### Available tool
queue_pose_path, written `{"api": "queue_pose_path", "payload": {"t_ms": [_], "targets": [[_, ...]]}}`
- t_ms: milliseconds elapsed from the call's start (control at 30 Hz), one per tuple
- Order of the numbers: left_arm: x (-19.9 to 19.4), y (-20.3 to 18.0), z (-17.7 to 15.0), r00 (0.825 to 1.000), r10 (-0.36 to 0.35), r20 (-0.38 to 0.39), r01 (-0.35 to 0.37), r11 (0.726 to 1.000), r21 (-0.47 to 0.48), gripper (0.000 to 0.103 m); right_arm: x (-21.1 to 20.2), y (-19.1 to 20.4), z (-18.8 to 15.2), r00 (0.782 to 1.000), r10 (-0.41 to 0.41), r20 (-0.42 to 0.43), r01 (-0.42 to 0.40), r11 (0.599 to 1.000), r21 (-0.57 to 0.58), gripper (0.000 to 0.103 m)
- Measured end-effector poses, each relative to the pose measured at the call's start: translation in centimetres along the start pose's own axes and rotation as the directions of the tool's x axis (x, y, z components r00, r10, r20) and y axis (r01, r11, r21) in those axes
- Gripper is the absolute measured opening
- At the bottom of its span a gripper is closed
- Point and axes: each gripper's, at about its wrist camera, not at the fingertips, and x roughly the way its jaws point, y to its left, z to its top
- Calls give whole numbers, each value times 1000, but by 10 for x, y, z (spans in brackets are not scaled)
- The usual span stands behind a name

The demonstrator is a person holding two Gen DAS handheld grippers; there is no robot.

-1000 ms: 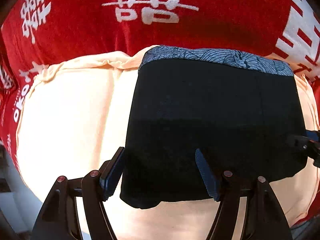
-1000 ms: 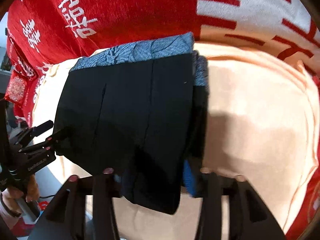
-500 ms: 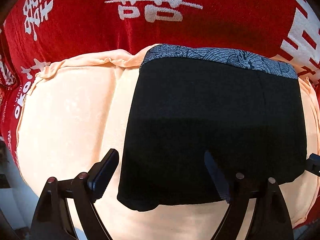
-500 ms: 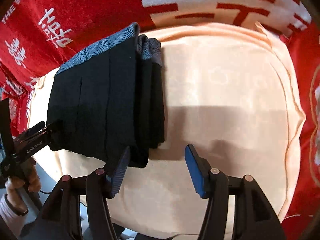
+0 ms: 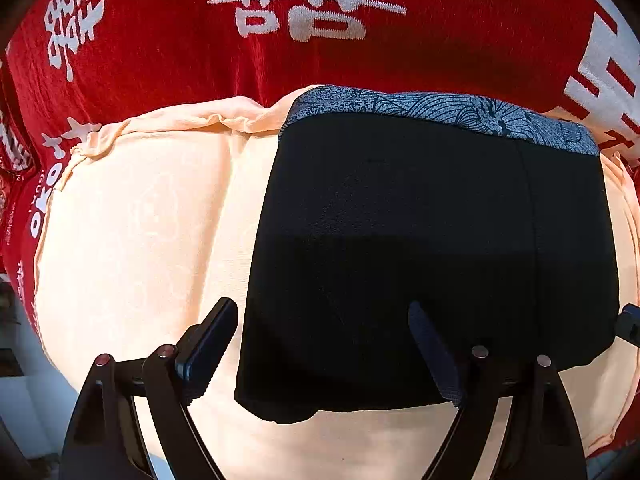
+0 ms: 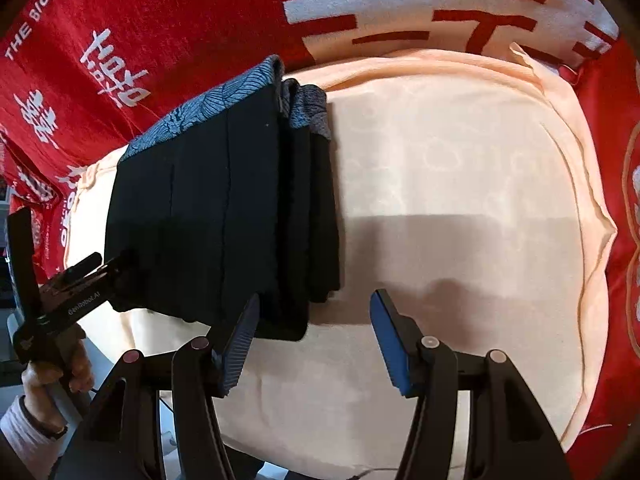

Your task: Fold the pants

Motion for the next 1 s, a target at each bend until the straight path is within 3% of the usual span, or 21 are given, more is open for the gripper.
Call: {"api": "queue_pose_path", "payload": {"t_ms": [200,567,767,1000], "targets": [[1,-8,0,1000,15,-1,-15,1000,12,88,21,2,5,1000,-10,-26,10,1000,2,62],[-1,-12,4,1000,9,-14,-9,999,42,88,25,-6,4,1000,6,-22,-5,1000,21,73],[-1,-9,7,999,-14,-40,15,1000,26,88,22,-16,1,998,43,-33,-42,998,39,75],[-1,0,16,999,-16,-47,18,999,38,88,9,-46,-8,989,142,-36,-138,985,100,75]]}}
